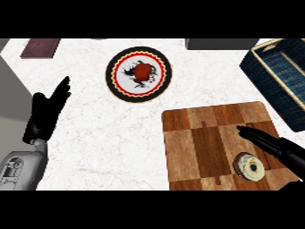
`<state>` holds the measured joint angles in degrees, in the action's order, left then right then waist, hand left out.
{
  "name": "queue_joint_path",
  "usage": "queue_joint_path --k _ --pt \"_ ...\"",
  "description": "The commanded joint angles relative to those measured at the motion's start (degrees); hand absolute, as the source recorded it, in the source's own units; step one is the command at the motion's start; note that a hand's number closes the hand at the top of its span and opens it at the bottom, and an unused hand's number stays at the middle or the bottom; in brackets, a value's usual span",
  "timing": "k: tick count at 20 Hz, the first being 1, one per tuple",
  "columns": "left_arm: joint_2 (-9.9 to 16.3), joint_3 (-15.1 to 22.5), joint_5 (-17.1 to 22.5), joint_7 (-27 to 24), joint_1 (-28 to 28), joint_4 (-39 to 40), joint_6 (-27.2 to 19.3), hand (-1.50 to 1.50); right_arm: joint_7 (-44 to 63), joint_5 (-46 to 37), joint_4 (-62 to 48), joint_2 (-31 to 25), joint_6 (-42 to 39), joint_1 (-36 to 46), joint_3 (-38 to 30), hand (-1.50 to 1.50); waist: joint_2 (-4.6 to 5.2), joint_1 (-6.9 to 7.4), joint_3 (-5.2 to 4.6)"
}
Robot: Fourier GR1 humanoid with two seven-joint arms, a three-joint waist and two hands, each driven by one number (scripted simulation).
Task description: Pick the cupcake from the cutting board and place it in the basket
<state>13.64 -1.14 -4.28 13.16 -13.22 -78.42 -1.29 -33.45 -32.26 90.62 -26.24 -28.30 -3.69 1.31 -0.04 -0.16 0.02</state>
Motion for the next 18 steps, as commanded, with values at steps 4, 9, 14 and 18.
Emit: queue_joint_path --k 4,9,14,18 --pt "-2.3 0.3 -1.8 0.7 -0.3 -0.1 -0.2 0.00 -4.5 -6.8 -4.7 4.6 5.6 -1.9 3.9 -1.50 0.04 0.06 -0.01" --pt "-4.3 0.6 -3.6 0.0 3.8 -4.1 -1.3 0.00 -2.1 -5.4 -3.1 4.8 1.5 0.5 0.6 -1.50 0.00 0.16 -0.02" --pt "0.8 -3.9 0.2 -1.4 4.7 -3.1 4.0 0.00 -10.9 -11.7 -4.4 2.7 11.1 -2.7 2.3 1.50 -0.03 0.21 0.00" --pt "-2.8 -2.1 -3.1 -0.3 -1.1 1.5 0.2 0.00 -15.7 -14.0 -12.1 3.9 16.6 2.2 1.4 1.50 0.10 0.09 0.00"
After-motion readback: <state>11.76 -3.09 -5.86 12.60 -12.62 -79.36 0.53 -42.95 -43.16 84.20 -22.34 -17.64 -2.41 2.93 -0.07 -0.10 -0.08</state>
